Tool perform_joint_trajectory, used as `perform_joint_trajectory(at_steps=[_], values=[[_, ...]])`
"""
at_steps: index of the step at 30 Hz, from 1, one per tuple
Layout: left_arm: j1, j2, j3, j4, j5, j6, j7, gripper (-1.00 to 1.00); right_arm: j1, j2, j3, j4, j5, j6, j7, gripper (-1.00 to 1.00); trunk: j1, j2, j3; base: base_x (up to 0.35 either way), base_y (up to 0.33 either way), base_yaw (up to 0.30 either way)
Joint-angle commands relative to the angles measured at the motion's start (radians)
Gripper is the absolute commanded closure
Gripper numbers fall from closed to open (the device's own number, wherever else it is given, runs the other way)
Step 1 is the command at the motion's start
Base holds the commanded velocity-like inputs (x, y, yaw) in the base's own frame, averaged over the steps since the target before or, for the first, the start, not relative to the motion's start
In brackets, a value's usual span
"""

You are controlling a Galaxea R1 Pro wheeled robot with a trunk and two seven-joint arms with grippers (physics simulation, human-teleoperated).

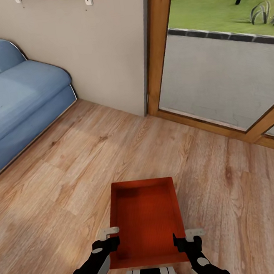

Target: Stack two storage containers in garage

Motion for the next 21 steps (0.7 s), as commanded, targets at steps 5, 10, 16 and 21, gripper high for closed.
perform_joint_trajectory(at_steps=[5, 10, 16, 21], values=[[0.0, 0.001, -0.007, -0.003, 0.009, 0.005, 0.008, -1.0, -0.001, -0.001, 0.011, 0.001, -0.004, -0.004, -0.005, -1.0, 0.0, 0.0, -0.001, 0.0, 0.0, 0.0], [0.0, 0.001, -0.008, -0.004, 0.009, 0.005, 0.008, -1.0, 0.0, 0.0, 0.013, 0.002, 0.036, -0.044, -0.006, -1.0, 0.0, 0.0, -0.001, 0.0, 0.0, 0.0], [0.0, 0.001, -0.008, -0.004, 0.009, 0.005, 0.008, -1.0, 0.001, 0.0, 0.014, 0.025, 0.064, -0.075, -0.006, -1.0, 0.0, 0.0, -0.001, 0.0, 0.0, 0.0], [0.0, 0.001, -0.008, -0.004, 0.009, 0.005, 0.008, -1.0, 0.001, 0.0, 0.013, 0.03, 0.063, -0.078, -0.006, -1.0, 0.0, 0.0, -0.001, 0.0, 0.0, 0.0]])
